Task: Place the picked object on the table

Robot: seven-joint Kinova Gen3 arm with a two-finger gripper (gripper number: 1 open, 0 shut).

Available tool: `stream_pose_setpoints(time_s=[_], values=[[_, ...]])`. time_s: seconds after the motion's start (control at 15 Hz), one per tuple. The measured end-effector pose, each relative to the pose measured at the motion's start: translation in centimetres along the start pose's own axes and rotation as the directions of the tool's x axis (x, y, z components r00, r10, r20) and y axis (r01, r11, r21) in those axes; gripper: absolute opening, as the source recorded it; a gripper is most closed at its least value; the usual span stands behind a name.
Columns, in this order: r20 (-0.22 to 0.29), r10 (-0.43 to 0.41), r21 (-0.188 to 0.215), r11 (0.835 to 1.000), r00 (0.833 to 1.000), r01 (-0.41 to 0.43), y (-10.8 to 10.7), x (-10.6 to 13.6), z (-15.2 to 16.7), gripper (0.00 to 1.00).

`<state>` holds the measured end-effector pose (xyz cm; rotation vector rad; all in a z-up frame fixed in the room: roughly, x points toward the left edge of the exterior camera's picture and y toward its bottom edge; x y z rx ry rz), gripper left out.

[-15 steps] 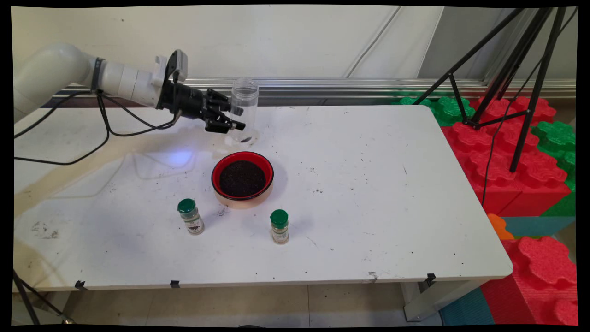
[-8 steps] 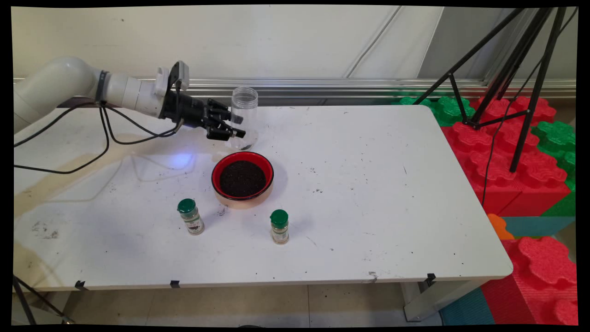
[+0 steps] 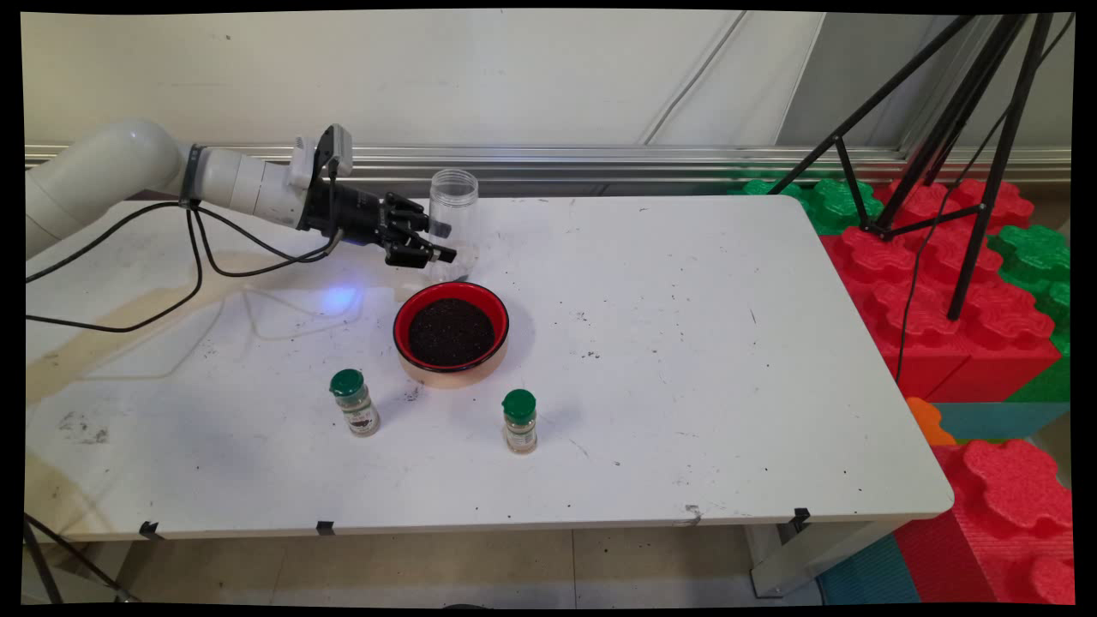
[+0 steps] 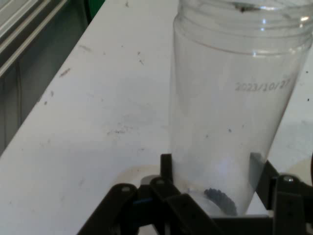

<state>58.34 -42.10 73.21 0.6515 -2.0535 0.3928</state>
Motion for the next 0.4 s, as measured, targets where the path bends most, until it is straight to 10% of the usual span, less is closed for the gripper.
stream_pose_setpoints(time_s=[0.2,0.27,0.4], values=[[-0.003,-0.006,-0.001,1.0,1.0,0.006,0.04,-0.37,0.09,0.0],[-0.003,-0.007,-0.001,1.0,1.0,0.007,0.07,-0.52,0.14,1.0],[-0.005,-0.01,-0.002,1.0,1.0,0.01,0.14,-0.73,0.14,1.0]])
